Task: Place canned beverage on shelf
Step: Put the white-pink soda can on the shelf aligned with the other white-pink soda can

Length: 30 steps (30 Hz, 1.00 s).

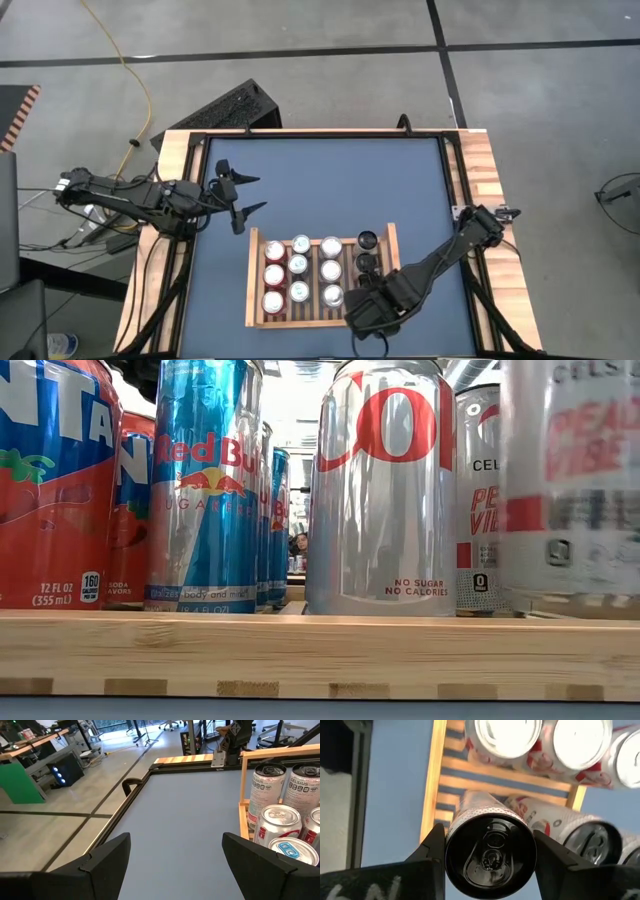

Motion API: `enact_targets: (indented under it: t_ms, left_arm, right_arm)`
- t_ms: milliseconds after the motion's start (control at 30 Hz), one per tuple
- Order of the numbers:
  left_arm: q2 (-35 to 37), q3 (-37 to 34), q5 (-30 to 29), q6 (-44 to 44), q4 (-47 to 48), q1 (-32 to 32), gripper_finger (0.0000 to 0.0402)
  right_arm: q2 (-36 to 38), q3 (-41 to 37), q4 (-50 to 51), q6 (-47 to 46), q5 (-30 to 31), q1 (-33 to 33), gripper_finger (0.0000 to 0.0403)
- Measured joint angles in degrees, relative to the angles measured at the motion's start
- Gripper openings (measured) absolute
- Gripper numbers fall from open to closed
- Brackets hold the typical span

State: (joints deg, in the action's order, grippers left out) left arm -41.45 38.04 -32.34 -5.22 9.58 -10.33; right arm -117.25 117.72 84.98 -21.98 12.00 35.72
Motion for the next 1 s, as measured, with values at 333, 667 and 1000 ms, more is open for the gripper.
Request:
enact_targets:
  t_ms: [333,667,1000]
  left_arm:
    - [0.0,0.0,0.02,0.13,0.02,0.0,0.0302]
    - [-0.02,0.0,0.02,0.38,0.04,0.0,0.0302]
    - [0.0,0.0,0.02,0.59,0.02,0.01,0.0302]
  right_arm:
    - [0.04,0.02,0.81,0.8,0.53,0.29,0.0177]
    - [0.06,-1.56,-0.01,3.74,0.27,0.16,0.0177]
    - [-0.05,-1.6,-1.98,5.82,0.08,0.04,0.0177]
